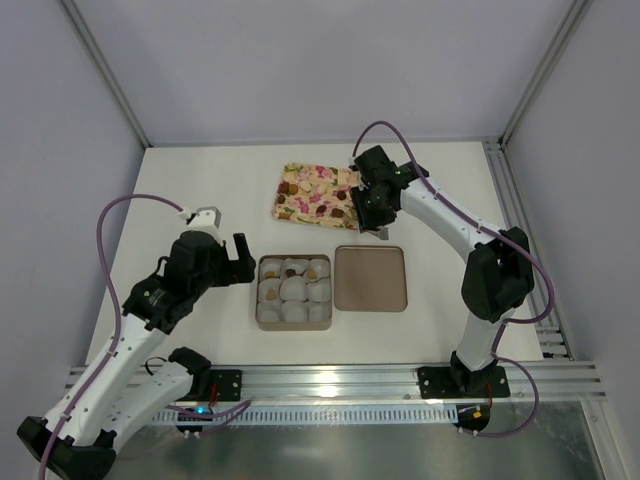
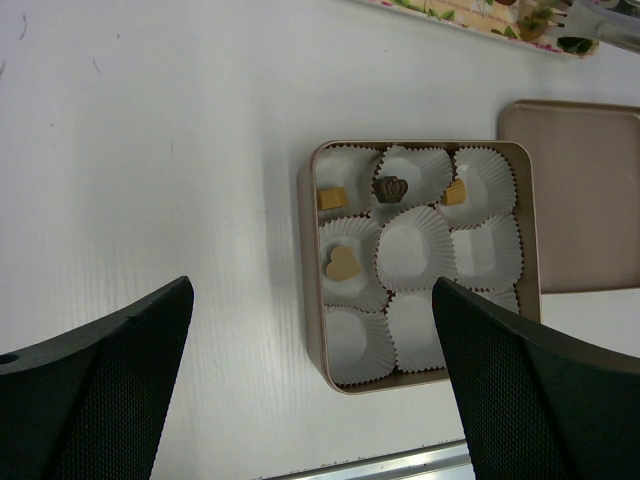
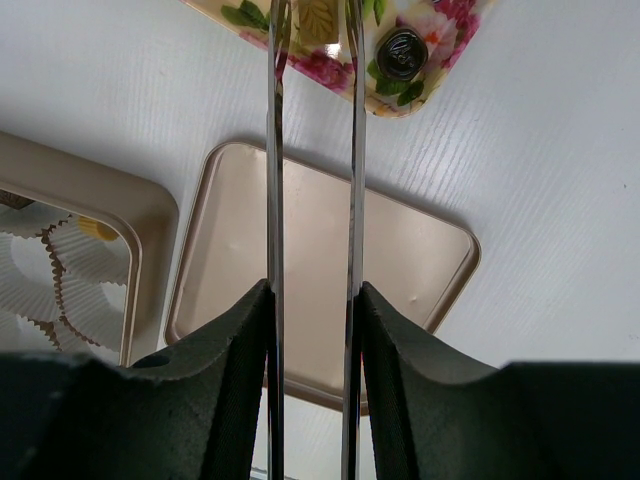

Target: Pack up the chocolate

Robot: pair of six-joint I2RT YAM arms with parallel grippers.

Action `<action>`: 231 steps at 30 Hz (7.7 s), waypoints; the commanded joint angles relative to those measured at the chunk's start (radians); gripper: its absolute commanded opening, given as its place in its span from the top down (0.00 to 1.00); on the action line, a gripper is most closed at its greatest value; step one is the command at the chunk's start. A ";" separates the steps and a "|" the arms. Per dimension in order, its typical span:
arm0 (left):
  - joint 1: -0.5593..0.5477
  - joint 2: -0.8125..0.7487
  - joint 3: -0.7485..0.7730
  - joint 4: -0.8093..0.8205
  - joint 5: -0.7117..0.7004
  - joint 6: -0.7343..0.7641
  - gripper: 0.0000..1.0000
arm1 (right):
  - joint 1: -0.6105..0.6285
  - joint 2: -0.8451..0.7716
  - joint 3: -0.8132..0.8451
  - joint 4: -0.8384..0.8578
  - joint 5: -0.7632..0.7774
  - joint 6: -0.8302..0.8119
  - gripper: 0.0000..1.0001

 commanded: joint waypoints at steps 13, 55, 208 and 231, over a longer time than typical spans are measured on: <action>0.004 -0.005 -0.002 0.003 -0.012 -0.001 0.00 | -0.005 -0.008 -0.007 0.003 -0.010 -0.019 0.59; 0.004 -0.007 -0.002 0.002 -0.013 -0.001 0.00 | -0.043 -0.012 0.067 0.018 -0.006 0.003 0.70; 0.004 -0.010 0.000 0.005 -0.005 0.000 0.00 | 0.214 -0.348 -0.131 0.018 -0.122 0.093 0.70; 0.004 -0.005 -0.002 0.006 -0.009 0.000 0.00 | 0.466 -0.338 -0.259 0.057 -0.082 0.181 0.69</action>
